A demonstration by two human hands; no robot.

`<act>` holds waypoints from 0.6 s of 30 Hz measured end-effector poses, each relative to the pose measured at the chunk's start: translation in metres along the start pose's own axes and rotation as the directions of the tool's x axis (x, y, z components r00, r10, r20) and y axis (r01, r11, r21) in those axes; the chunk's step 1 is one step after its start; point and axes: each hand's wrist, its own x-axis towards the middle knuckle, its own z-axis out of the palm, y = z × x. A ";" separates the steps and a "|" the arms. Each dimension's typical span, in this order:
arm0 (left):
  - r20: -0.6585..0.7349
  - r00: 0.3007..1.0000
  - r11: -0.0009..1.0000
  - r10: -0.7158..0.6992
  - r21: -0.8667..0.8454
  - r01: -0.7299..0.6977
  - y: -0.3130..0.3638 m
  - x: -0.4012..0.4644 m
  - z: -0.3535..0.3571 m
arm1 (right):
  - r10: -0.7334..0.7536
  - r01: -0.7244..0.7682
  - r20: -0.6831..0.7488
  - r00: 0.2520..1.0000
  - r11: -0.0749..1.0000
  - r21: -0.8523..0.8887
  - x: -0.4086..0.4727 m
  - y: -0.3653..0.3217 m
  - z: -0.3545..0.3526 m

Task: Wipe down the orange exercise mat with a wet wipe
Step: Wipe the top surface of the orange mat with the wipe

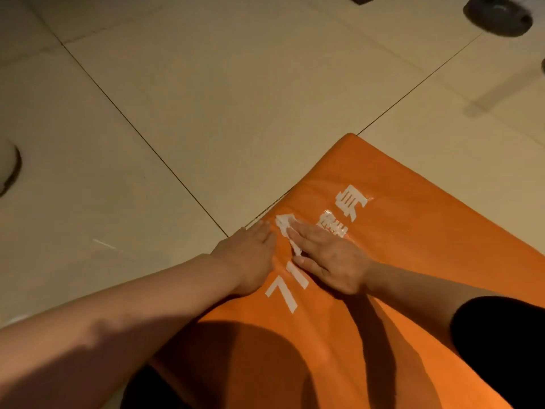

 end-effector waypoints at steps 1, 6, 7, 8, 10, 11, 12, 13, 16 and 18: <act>-0.010 1.000 1.000 -0.004 0.011 0.004 -0.001 0.001 0.005 | 0.022 -0.024 -0.027 0.999 0.999 -0.043 0.005 0.012 -0.001; -0.034 0.999 0.999 -0.011 0.034 0.012 -0.005 0.004 0.016 | -0.055 0.055 -0.028 0.998 0.998 0.020 0.012 -0.009 0.016; -0.035 0.999 0.999 -0.015 0.039 0.016 -0.007 0.005 0.019 | -0.114 0.114 0.007 0.993 0.993 0.010 0.010 -0.009 0.016; -0.034 0.999 0.999 -0.020 0.039 0.022 -0.009 0.006 0.021 | -0.150 0.152 0.041 0.988 0.987 -0.045 0.010 0.000 0.012; -0.037 0.999 0.999 -0.023 0.039 0.024 -0.010 0.006 0.024 | -0.094 0.099 0.034 0.995 0.977 -0.188 0.022 0.031 -0.002; -0.040 0.999 0.999 -0.018 0.047 0.020 -0.011 0.006 0.025 | 0.008 -0.011 -0.011 1.000 0.973 -0.229 0.029 0.049 -0.011; -0.037 0.999 0.998 -0.012 0.057 0.014 -0.011 0.005 0.025 | 0.144 -0.160 -0.086 0.986 0.960 -0.231 0.034 0.062 -0.020; -0.032 0.999 0.998 -0.005 0.068 0.008 -0.012 0.005 0.026 | 0.257 -0.283 -0.138 0.956 0.933 -0.223 0.038 0.071 -0.026; -0.011 1.000 0.996 -0.006 0.092 0.007 -0.012 0.006 0.027 | 0.255 -0.260 -0.078 0.964 0.963 -0.068 0.036 0.046 -0.016; 0.007 1.000 0.995 -0.012 0.100 0.012 -0.010 0.007 0.024 | 0.104 -0.102 -0.009 0.995 0.987 0.126 0.029 0.005 -0.002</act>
